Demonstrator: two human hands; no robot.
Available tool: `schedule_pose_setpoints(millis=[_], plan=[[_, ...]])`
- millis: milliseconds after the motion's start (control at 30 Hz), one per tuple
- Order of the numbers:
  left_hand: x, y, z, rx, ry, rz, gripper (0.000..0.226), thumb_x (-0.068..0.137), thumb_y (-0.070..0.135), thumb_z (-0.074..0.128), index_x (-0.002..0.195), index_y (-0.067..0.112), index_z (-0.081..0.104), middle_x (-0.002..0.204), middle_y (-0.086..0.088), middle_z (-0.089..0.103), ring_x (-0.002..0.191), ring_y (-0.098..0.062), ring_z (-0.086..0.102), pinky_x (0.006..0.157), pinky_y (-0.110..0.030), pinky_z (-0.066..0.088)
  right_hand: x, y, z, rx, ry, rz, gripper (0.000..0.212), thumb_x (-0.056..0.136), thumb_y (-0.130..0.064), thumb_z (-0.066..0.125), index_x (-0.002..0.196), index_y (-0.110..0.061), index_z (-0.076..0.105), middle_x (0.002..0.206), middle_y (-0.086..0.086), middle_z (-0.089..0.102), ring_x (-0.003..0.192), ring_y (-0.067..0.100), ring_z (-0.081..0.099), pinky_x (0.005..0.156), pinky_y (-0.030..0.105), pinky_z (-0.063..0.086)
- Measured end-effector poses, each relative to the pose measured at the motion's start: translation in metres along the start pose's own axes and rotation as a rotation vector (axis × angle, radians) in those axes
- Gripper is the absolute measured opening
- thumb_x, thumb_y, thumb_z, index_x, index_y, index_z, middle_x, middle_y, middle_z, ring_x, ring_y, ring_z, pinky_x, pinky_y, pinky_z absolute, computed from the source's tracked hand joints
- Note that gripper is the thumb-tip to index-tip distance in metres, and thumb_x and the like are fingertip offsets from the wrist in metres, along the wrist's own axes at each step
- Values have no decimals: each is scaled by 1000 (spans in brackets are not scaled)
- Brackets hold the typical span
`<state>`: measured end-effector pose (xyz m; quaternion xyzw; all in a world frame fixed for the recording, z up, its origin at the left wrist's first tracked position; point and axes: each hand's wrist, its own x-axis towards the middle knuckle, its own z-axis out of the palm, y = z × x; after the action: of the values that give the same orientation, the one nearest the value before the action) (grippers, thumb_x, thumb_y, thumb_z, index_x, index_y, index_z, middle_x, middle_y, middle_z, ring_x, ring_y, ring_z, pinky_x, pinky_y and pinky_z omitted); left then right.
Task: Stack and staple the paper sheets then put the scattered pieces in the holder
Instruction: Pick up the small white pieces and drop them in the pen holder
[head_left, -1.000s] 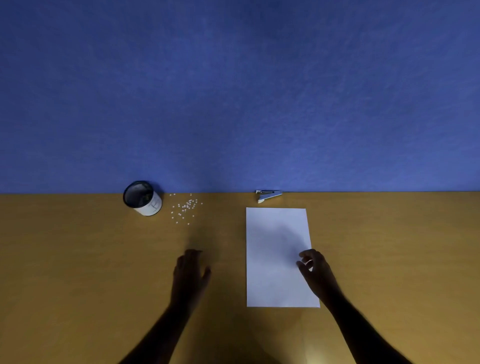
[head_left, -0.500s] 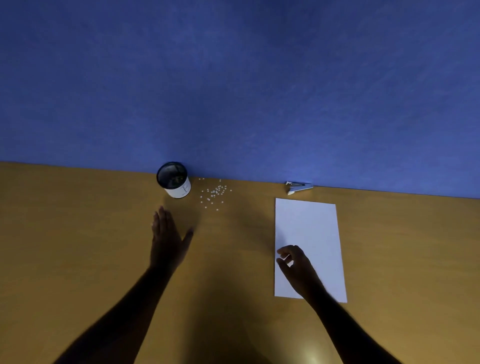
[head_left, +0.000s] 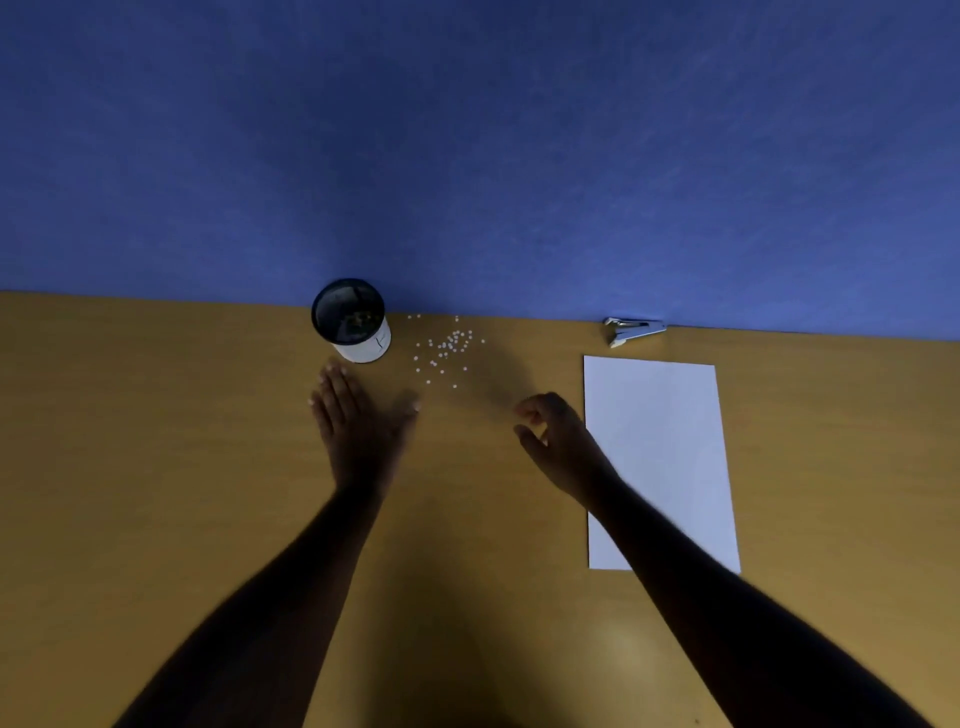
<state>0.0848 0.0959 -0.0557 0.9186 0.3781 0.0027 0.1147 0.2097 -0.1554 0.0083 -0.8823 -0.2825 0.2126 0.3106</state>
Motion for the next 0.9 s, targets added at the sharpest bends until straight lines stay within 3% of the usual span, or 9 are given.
schedule_pose_setpoints(millis=[233,433,633,767,900], plan=[[-2,3,3,62,77,-10,110,97,80,37,164,-5,14,173,-26,18,163,-39,17,134,-56,12,75,-9,6,-106,27,-108,36,97,-16,62,131,-6,57,131,13,59,120,26,58,98,38,54],[-1,5,4,80,100,-17,110,97,80,33,164,-5,16,174,-25,19,163,-38,18,134,-55,12,128,-17,13,-276,10,-267,50,98,-11,55,147,-7,47,150,12,45,137,25,46,111,33,45],[-1,5,3,86,123,-23,104,97,72,41,164,-4,18,174,-23,19,163,-38,20,134,-54,13,139,-20,29,-403,-9,-328,52,93,4,57,145,-1,51,150,19,48,139,35,48,107,43,51],[-2,2,5,82,125,-10,102,96,68,40,165,-3,17,175,-22,18,163,-37,19,134,-54,13,117,-19,38,-351,-26,-370,53,92,7,54,144,-2,52,150,16,48,138,31,48,108,37,51],[-2,2,6,73,135,-9,100,97,67,37,165,-4,17,175,-22,17,163,-37,19,134,-53,13,117,-11,34,-262,-99,-365,54,98,4,48,149,-15,49,156,3,42,143,18,41,116,31,41]])
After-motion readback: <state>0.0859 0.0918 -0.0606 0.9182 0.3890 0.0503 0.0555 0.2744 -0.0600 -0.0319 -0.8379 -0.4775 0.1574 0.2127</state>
